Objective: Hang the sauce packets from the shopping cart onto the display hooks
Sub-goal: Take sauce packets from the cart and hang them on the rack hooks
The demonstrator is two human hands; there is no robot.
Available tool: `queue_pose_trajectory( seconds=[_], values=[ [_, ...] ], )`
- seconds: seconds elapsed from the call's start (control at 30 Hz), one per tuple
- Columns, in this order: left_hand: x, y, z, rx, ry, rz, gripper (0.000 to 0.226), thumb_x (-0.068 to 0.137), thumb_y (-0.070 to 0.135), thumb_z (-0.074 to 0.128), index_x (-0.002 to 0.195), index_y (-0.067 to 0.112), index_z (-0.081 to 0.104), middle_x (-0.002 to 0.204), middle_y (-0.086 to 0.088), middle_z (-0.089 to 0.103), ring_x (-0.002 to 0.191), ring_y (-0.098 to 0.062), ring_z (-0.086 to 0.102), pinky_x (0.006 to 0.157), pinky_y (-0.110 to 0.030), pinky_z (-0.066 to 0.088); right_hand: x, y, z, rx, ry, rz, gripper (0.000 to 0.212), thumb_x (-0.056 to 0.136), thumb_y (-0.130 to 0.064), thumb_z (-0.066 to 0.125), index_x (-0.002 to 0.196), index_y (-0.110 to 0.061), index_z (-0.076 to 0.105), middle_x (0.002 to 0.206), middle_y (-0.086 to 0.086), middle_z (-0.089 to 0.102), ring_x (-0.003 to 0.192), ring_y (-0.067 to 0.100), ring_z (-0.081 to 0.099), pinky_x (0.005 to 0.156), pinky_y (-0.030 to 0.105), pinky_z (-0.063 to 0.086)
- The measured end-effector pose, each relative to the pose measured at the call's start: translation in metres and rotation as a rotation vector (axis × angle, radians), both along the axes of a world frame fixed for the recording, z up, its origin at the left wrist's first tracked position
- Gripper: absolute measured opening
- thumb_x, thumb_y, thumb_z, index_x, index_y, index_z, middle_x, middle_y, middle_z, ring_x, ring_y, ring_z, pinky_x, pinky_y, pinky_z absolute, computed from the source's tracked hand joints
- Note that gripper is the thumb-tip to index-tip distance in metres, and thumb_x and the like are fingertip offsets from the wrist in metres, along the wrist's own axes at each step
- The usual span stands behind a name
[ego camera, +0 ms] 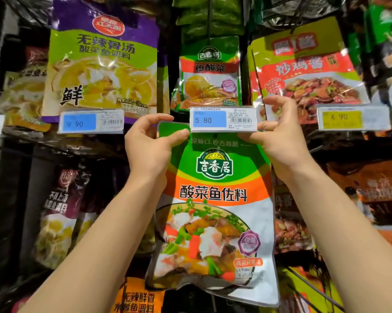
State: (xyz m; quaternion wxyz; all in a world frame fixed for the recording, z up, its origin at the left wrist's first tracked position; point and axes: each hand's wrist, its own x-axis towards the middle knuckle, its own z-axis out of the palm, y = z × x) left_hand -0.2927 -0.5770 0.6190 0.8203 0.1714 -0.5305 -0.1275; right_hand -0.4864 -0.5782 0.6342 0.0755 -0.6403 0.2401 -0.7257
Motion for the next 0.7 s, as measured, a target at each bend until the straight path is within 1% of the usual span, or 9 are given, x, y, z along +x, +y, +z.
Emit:
queue_pose_trajectory(
  seconds=[0.07,0.17,0.27,0.33,0.4,0.47,0.57,0.63,0.7],
  values=[
    [0.002,0.0,0.005,-0.008,-0.009,0.027,0.034,0.06,-0.001,0.083,0.077,0.022,0.063,0.098,-0.015,0.067,0.091,-0.027,0.067,0.077,-0.04,0.057,0.002,-0.002,0.001,0.005,-0.012,0.012,0.07,0.068,0.009,0.075,0.115,-0.025,0.036,0.098,0.025,0.065,0.093,0.029,0.066,0.075,0.035,0.057],
    [0.003,-0.012,0.006,0.03,0.007,0.032,0.036,0.057,0.001,0.085,0.073,0.026,0.065,0.098,-0.015,0.068,0.089,-0.028,0.067,0.077,-0.046,0.057,0.002,-0.008,0.0,0.011,-0.027,0.012,0.07,0.069,0.014,0.071,0.115,-0.025,0.036,0.093,0.026,0.067,0.083,0.02,0.069,0.079,0.032,0.056],
    [0.001,-0.026,-0.006,0.102,-0.02,0.03,0.033,0.055,0.008,0.086,0.071,0.03,0.067,0.094,-0.01,0.07,0.091,-0.029,0.067,0.08,-0.049,0.055,0.0,-0.016,-0.01,0.082,0.011,0.003,0.068,0.07,0.008,0.073,0.116,-0.026,0.037,0.068,0.004,0.069,0.074,0.011,0.068,0.098,0.041,0.045],
    [0.001,-0.035,-0.017,0.144,-0.027,0.039,0.032,0.059,0.01,0.086,0.076,0.029,0.067,0.093,-0.007,0.07,0.09,-0.025,0.068,0.081,-0.048,0.055,0.0,-0.02,-0.015,0.107,0.039,-0.011,0.066,0.071,0.001,0.076,0.113,-0.03,0.037,0.061,-0.004,0.067,0.075,0.009,0.066,0.1,0.046,0.042],
    [0.002,-0.039,-0.022,0.119,-0.081,0.116,0.031,0.066,0.01,0.083,0.084,0.026,0.064,0.093,-0.003,0.069,0.089,-0.02,0.068,0.082,-0.046,0.055,0.0,-0.022,-0.015,0.076,0.069,-0.06,0.062,0.073,-0.005,0.077,0.106,-0.038,0.036,0.067,-0.005,0.066,0.079,0.011,0.065,0.092,0.044,0.048],
    [0.003,-0.041,-0.024,0.094,-0.183,0.225,0.033,0.069,0.013,0.082,0.091,0.028,0.061,0.095,0.001,0.068,0.091,-0.016,0.066,0.085,-0.044,0.054,0.001,-0.025,-0.015,0.065,0.105,-0.123,0.059,0.076,-0.008,0.075,0.103,-0.04,0.033,0.076,-0.003,0.065,0.084,0.014,0.065,0.084,0.039,0.051],
    [0.001,-0.041,-0.035,0.139,-0.304,0.342,0.048,0.072,0.015,0.079,0.111,0.027,0.053,0.104,0.007,0.062,0.092,-0.004,0.06,0.088,-0.039,0.052,0.0,-0.033,-0.022,0.086,0.137,-0.215,0.058,0.078,-0.01,0.074,0.109,-0.035,0.032,0.087,-0.003,0.061,0.092,0.017,0.061,0.084,0.039,0.05],
    [0.001,-0.037,-0.052,0.127,-0.397,0.468,0.066,0.071,0.019,0.08,0.126,0.029,0.044,0.121,0.004,0.051,0.106,-0.009,0.053,0.095,-0.04,0.048,-0.002,-0.032,-0.032,0.055,0.148,-0.348,0.054,0.078,-0.012,0.073,0.116,-0.029,0.038,0.104,0.0,0.058,0.102,0.02,0.055,0.09,0.038,0.045],
    [0.004,-0.034,-0.073,0.034,-0.54,0.665,0.081,0.072,0.03,0.078,0.139,0.029,0.033,0.143,-0.002,0.031,0.129,-0.021,0.034,0.107,-0.039,0.033,-0.007,-0.024,-0.05,-0.118,0.204,-0.577,0.051,0.076,-0.017,0.07,0.12,-0.018,0.043,0.117,0.006,0.051,0.111,0.025,0.048,0.093,0.034,0.037]
  ],
)
